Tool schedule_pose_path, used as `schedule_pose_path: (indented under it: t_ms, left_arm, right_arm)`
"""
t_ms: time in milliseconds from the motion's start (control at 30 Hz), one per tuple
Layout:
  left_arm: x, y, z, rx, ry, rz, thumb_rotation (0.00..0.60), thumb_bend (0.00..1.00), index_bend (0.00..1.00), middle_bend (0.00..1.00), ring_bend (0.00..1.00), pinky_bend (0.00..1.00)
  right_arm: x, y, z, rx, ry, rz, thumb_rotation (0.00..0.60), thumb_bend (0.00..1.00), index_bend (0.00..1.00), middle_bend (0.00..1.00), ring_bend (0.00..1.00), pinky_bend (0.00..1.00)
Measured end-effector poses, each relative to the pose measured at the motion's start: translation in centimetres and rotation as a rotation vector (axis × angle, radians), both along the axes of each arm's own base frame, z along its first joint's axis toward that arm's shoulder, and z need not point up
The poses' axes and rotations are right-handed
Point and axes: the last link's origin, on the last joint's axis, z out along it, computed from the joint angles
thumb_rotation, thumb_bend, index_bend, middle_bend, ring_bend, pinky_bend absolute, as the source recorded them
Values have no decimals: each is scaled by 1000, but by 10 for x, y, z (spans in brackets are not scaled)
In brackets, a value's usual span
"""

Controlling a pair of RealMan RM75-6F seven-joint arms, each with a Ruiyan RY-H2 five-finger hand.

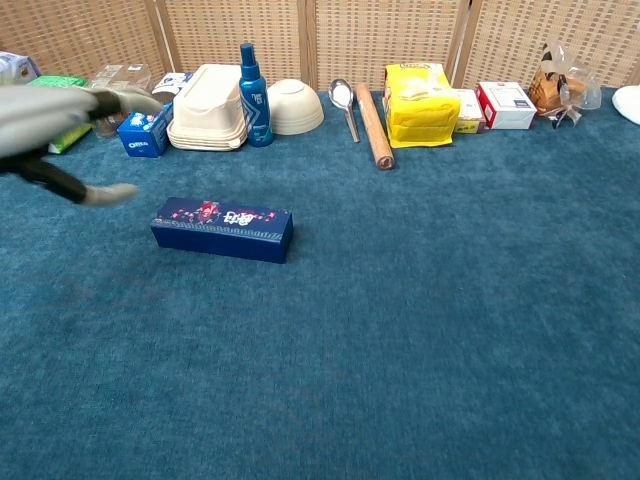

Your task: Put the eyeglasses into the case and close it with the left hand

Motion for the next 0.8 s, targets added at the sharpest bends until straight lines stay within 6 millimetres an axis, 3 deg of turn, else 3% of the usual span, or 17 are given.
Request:
schedule_pose_path:
  t_ms: [233,467,667,800]
  left_arm:
    - [-33,-42,46,116,-52,52,429,322,79,0,0,0]
    - [-77,-100,88,262,-66,170,427,321,89,1,0,0]
    - [-102,-138,111,356,-89,213,426,321,97,14,0,0]
    - [-109,-148,116,374,-86,226,424,321,96,13,0,0]
  right_arm:
    - [-2,-3,-12,3,59,-37,366,664,12,229,55,103]
    - [0,-4,-25,6,159,-61,369,664,12,229,55,96]
    - [2,-2,-34,20,222,-87,366,664,21,235,56,94]
    - [3,-1,-40,28,224,-98,371,665,23,236,58,93]
